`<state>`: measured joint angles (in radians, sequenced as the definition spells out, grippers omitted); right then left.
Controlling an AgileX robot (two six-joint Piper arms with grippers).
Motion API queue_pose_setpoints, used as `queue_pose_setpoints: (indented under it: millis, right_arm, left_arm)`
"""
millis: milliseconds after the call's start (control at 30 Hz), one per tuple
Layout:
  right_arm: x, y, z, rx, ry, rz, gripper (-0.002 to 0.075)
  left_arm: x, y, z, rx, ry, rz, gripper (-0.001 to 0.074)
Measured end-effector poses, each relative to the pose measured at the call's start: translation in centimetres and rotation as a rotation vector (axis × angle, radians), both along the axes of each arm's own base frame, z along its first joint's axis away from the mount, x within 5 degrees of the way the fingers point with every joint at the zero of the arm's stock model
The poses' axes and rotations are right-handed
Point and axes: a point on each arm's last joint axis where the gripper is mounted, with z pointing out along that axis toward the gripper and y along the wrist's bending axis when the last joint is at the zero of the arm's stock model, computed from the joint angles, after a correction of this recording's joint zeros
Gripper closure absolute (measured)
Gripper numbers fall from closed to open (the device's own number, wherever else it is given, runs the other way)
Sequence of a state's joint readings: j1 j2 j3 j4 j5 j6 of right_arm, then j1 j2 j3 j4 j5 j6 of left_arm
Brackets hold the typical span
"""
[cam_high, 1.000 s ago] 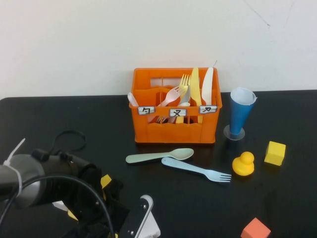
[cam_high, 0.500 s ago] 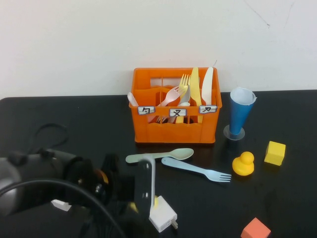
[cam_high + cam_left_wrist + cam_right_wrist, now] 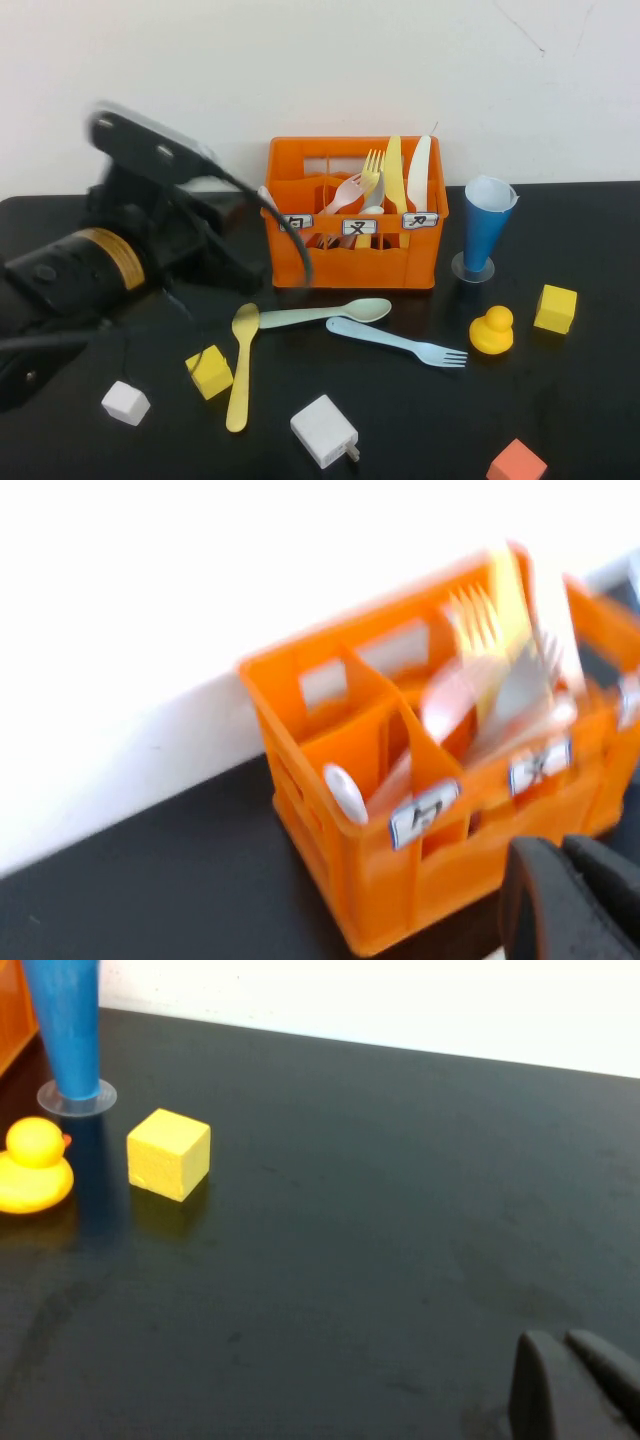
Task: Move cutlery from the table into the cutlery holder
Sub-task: Pick up the spoon
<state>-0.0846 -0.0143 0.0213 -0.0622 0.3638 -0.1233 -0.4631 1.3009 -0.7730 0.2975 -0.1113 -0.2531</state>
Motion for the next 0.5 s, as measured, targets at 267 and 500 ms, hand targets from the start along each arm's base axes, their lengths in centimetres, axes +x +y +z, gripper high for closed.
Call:
queue_pose_setpoints:
  millis: [267, 500]
  right_arm:
    - [0.0, 0.0, 0.0, 0.0, 0.0, 0.0, 0.073]
    - [0.0, 0.0, 0.0, 0.0, 0.0, 0.0, 0.073]
  left_arm:
    - [-0.3, 0.5, -1.4, -0.038, 0.181, 0.103, 0.0735]
    - [0.6, 0.7, -5.2, 0.11, 0.484, 0.215, 0.0633]
